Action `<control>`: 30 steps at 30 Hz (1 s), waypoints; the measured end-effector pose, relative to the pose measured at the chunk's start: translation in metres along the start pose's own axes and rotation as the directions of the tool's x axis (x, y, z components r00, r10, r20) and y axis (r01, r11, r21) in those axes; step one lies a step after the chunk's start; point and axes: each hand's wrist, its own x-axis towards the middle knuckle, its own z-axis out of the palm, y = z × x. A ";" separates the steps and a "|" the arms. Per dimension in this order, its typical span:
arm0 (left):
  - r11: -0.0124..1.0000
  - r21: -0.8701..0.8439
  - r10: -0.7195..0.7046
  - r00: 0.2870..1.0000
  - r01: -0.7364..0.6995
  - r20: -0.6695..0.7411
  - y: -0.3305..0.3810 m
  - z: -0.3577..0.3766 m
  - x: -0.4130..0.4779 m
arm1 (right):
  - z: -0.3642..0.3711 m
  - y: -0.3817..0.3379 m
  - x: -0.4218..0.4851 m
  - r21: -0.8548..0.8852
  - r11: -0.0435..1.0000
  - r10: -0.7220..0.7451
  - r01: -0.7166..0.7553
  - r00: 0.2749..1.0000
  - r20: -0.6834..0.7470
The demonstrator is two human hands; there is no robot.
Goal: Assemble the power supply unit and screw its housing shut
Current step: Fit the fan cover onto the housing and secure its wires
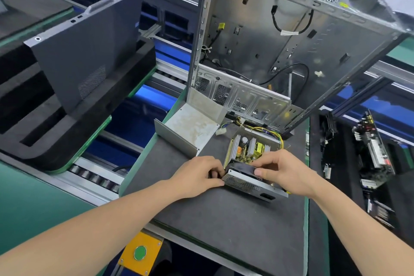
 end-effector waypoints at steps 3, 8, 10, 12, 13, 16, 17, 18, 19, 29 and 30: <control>1.000 -0.009 0.000 1.000 0.000 0.010 -0.002 0.000 0.000 | 0.001 0.006 -0.003 0.085 0.996 0.007 -0.006 1.000 -0.014; 0.998 0.063 -0.003 0.999 0.000 0.035 -0.003 0.002 0.000 | 0.003 0.011 -0.006 0.091 0.996 0.019 -0.017 1.000 -0.023; 0.998 0.068 -0.006 0.999 0.003 0.043 -0.002 0.002 0.001 | 0.004 0.012 -0.005 0.063 0.998 0.030 -0.029 0.999 -0.027; 0.998 0.052 -0.020 0.999 0.018 0.038 0.001 0.001 0.002 | 0.004 0.013 -0.006 0.068 0.996 0.054 -0.053 0.999 -0.006; 0.999 0.034 -0.023 0.999 0.022 0.033 0.003 -0.001 0.003 | 0.002 0.012 -0.007 0.075 0.995 0.071 -0.073 0.997 0.017; 0.999 -0.054 0.001 0.999 0.001 0.032 0.008 -0.005 0.005 | -0.001 0.005 -0.008 0.019 0.996 0.087 -0.089 0.992 0.093; 0.996 -0.087 0.013 0.999 -0.010 0.030 0.011 -0.006 0.004 | -0.001 0.005 -0.007 -0.001 0.998 0.068 -0.068 0.993 0.094; 0.992 -0.124 0.022 0.999 -0.018 0.031 0.013 -0.007 0.003 | -0.002 0.007 -0.007 0.002 0.999 0.043 -0.044 0.996 0.079; 0.985 -0.173 0.026 0.999 -0.020 0.036 0.016 -0.008 0.002 | -0.004 0.007 -0.008 0.042 0.999 0.017 -0.020 0.998 0.062; 0.964 -0.265 -0.026 0.995 0.000 -0.095 0.070 -0.023 0.039 | -0.016 0.027 -0.016 0.770 0.638 0.018 -0.028 1.000 0.021; 0.978 -0.208 -0.023 0.996 0.005 -0.086 0.073 -0.023 0.046 | -0.014 0.027 -0.015 0.789 0.614 0.014 -0.021 1.000 0.016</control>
